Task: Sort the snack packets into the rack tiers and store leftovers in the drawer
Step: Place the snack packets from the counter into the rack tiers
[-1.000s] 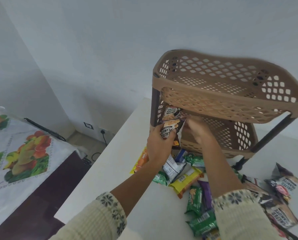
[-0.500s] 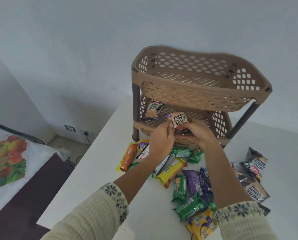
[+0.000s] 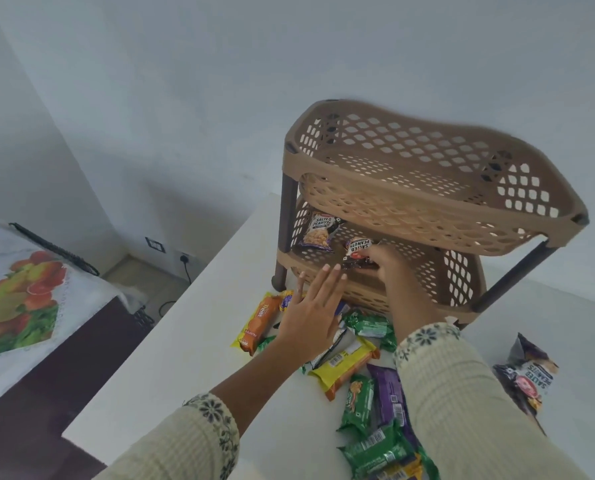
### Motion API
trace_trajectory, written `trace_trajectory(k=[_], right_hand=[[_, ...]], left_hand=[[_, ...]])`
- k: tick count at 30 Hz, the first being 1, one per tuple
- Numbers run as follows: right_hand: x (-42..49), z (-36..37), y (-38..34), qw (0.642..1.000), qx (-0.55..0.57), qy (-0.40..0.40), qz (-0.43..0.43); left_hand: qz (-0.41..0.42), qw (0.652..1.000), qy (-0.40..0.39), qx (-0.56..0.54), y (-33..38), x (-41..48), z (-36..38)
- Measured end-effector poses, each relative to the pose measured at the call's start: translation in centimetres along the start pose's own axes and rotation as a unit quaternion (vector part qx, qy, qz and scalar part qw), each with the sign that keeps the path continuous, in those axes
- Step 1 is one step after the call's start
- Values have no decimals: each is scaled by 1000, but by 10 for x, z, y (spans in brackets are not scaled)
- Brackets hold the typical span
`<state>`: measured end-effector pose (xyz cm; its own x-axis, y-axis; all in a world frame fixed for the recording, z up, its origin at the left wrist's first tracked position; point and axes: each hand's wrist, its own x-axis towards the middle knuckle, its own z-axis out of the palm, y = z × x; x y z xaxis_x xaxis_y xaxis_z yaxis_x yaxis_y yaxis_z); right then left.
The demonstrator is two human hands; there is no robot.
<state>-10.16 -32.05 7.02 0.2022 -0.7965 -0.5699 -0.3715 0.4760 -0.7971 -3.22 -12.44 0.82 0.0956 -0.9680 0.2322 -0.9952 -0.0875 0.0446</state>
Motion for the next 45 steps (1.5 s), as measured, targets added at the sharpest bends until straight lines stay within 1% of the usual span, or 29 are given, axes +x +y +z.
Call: trace_trajectory(k=[3, 4, 5, 6, 7, 8, 9, 11, 13, 15, 18, 22, 24, 26, 29, 32, 34, 37, 39, 42, 43, 45], right_hand=[[13, 6, -2, 1000, -26, 8, 11], [17, 8, -3, 999, -43, 31, 6], [20, 10, -3, 994, -84, 70, -4], [22, 11, -3, 979, -157, 131, -20], [20, 11, -3, 953, -230, 192, -42], [18, 11, -2, 929, -278, 235, -65], [17, 11, -2, 914, -299, 261, -85], [21, 12, 0, 901, -303, 286, -122], [21, 13, 2, 896, -317, 275, -144], [19, 16, 5, 891, -357, 232, -157], [15, 20, 9, 868, -428, 183, -173], [19, 25, 3, 865, -449, 116, -192], [21, 27, -1, 850, -487, 83, -185], [20, 27, -1, 842, -510, 68, -162], [15, 23, 2, 859, -483, 73, -153], [2, 18, 9, 872, -439, 105, -192], [-13, 14, 17, 870, -423, 124, -221], [-41, 10, 35, 865, -382, 170, -276], [-61, 11, 50, 845, -347, 224, -340], [-89, 16, 75, 788, -314, 296, -440], [-95, 19, 83, 774, -309, 307, -460], [-106, 27, 96, 761, -307, 306, -483]], left_hand=[[7, 1000, -15, 8, -4, 0, 3], [7, 1000, -21, 12, -5, 0, 3], [7, 1000, -24, 15, -4, 1, 3], [5, 999, -25, 19, -4, 0, 4], [4, 999, -26, 22, -3, 0, 4], [2, 999, -26, 23, -2, 0, 4], [-1, 999, -26, 23, -2, 1, 4], [-7, 1000, -21, 22, -1, 1, 4], [-6, 1000, -19, 18, -1, 1, 4], [-5, 1000, -16, 18, -1, 1, 4], [-9, 1000, -12, 16, 0, 1, 6], [-11, 1000, -21, 14, 1, 0, 7], [-7, 1000, -28, 12, 0, 0, 5], [2, 999, -34, 5, -2, 1, 3], [12, 999, -31, -10, -8, -5, -1], [12, 999, -7, -42, -16, -20, 2], [-6, 997, 1, -77, -25, -31, 4], [-70, 993, 7, -95, -41, -47, 7], [-109, 988, 15, -110, -53, -55, 10], [-134, 983, 27, -123, -66, -64, 11], [-141, 981, 29, -128, -69, -66, 11], [-163, 976, 29, -141, -72, -70, 10]])
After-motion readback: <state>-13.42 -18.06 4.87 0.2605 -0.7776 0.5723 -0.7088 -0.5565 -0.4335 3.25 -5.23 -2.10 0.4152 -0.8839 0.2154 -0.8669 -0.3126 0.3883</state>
